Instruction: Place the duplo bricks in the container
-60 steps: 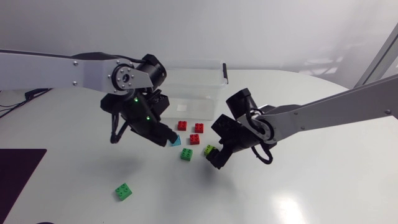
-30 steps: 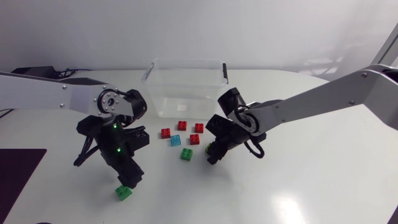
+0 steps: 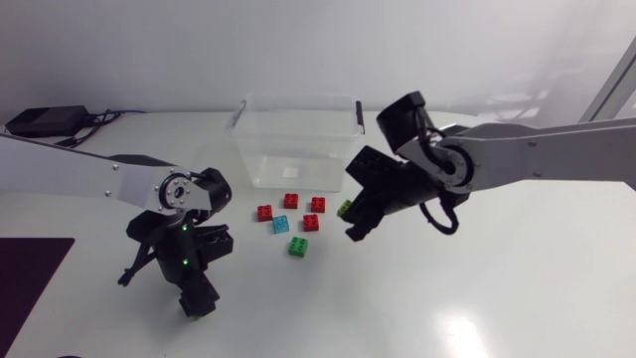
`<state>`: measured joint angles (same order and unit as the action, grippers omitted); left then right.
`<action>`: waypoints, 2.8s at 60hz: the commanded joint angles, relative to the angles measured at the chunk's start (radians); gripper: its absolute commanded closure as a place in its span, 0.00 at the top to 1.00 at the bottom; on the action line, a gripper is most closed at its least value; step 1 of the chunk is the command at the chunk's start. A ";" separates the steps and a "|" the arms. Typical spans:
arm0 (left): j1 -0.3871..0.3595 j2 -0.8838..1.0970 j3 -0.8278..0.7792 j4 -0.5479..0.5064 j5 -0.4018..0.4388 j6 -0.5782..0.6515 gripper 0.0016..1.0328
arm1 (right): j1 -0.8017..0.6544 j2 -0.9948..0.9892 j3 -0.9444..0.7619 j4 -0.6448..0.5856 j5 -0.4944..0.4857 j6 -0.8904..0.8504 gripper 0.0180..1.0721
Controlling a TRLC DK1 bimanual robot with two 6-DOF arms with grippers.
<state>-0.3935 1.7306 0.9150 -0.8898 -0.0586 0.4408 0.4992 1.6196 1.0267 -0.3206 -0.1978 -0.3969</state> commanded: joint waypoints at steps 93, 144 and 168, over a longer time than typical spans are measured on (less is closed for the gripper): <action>0.162 0.101 0.752 0.388 0.322 -0.267 0.22 | -0.045 0.141 0.444 0.025 0.121 0.185 0.90; 0.252 0.095 0.851 0.358 0.441 -0.249 0.83 | 0.216 0.194 0.093 0.012 0.043 0.142 0.90; 0.321 -0.134 0.369 0.212 0.467 0.245 0.83 | 0.236 0.393 0.265 -0.083 0.051 0.093 0.90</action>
<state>-0.0853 1.5803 1.3712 -0.6567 0.4000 0.5697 0.7269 1.9640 1.2472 -0.3748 -0.1528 -0.2768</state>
